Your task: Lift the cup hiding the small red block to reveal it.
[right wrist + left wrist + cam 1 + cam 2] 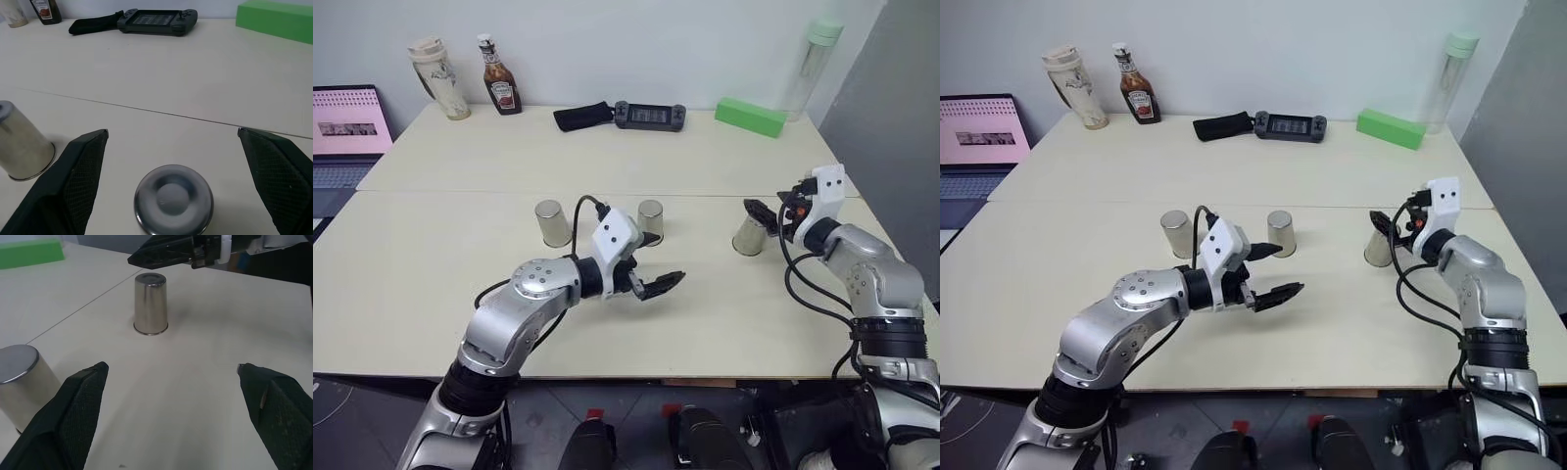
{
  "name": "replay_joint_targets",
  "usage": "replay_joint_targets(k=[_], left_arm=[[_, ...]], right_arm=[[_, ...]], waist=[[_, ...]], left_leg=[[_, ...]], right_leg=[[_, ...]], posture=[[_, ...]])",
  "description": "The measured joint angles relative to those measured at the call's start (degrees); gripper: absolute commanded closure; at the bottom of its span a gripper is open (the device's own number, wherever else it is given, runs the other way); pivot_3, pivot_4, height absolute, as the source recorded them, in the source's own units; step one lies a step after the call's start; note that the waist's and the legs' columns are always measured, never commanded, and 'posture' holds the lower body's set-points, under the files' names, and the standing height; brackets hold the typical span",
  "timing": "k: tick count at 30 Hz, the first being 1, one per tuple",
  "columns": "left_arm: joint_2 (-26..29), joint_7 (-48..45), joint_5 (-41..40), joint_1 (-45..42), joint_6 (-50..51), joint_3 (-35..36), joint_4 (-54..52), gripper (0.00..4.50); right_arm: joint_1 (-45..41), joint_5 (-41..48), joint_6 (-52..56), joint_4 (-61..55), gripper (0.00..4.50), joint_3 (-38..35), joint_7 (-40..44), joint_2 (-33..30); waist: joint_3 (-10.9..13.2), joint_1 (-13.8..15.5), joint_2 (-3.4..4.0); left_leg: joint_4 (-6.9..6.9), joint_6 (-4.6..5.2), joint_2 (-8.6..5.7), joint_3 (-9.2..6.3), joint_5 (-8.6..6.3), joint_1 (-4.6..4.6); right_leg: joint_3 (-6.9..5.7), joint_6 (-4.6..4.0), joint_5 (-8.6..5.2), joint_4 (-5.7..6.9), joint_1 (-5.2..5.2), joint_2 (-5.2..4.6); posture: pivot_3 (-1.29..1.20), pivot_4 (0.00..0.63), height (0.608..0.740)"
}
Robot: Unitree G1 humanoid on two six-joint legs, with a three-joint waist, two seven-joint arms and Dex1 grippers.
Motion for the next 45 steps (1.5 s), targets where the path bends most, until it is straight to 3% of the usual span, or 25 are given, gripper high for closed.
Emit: replay_joint_targets(k=[18,22,23,26,45], left_arm=[[-0.87,0.99,1.02,0.29,0.15,0.09,-0.04,0.01],[-0.90,1.03,1.15,0.24,0.15,0.09,-0.04,0.00],[-0.93,1.05,1.16,0.25,0.16,0.09,-0.04,0.00],[-1.11,1.10,1.16,0.25,0.23,0.04,-0.08,0.00],[-0.23,0.97,2.53,1.09,-0.14,-0.03,1.16,0.00]], right_arm=[[0.01,-4.58,-1.94,7.64,0.00,1.98,-0.56,2.83],[-0.01,-5.40,-2.67,9.50,0.78,1.94,-1.60,3.89],[-0.04,-5.40,-3.00,9.50,1.19,1.94,-1.60,3.91],[-0.35,-5.42,-3.15,9.44,1.84,1.90,-1.53,3.90],[-0.23,-3.35,7.86,-7.39,1.85,2.11,1.97,-0.72]], waist=[[0.00,-0.03,0.00],[0.00,-0.04,0.00],[0.00,-0.03,0.00],[0.00,-0.03,0.00],[0.01,-0.01,0.01]], left_leg=[[0.01,0.00,0.00,0.03,0.00,0.01],[0.00,0.00,0.00,0.01,0.00,0.00],[0.00,0.00,0.00,0.01,0.00,0.00],[0.00,0.00,0.00,0.01,0.00,0.00],[0.00,0.00,0.00,-0.01,0.00,0.00]], right_leg=[[-0.01,0.00,0.00,0.01,0.00,0.00],[0.00,0.00,0.00,0.01,-0.01,0.00],[0.00,0.00,0.00,0.01,-0.01,0.00],[0.00,0.00,0.00,0.01,0.00,0.00],[-0.04,0.01,-0.01,0.00,-0.01,0.00]], posture=[[0.00,0.150,0.740],[0.00,0.150,0.740],[0.00,0.150,0.740],[0.00,0.150,0.740],[0.00,0.150,0.740]])
